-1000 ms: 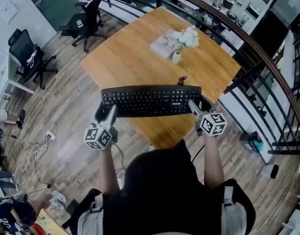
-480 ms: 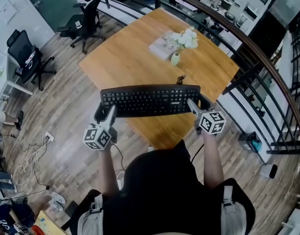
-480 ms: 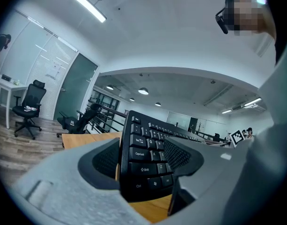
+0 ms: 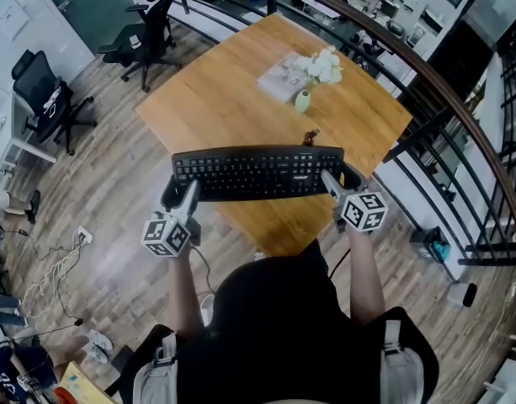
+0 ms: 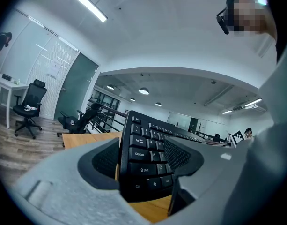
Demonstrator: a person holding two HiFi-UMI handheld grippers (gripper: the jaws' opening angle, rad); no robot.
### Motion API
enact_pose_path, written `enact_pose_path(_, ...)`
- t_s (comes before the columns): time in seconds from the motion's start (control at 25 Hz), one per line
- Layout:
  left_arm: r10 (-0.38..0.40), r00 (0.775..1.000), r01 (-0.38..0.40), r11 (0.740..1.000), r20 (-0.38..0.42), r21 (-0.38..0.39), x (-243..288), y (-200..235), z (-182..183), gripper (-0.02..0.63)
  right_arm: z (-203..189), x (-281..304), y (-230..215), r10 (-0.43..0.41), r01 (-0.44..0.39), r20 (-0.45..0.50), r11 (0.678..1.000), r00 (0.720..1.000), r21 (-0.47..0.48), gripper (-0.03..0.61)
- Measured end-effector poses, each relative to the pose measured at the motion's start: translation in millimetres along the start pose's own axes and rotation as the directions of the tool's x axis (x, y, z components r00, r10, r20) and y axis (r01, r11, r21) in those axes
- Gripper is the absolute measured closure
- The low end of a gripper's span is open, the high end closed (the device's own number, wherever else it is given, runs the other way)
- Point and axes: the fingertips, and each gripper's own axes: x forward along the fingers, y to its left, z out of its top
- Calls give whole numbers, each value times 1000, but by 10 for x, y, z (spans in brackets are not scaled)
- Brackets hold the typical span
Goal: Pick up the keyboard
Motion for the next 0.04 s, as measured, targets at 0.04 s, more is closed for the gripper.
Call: enact_pose_path(0.04, 0, 1000, 0, 1000, 1, 0, -4, -6, -1, 316, -1, -1, 6, 1, -1, 0, 1000, 1000, -1, 313)
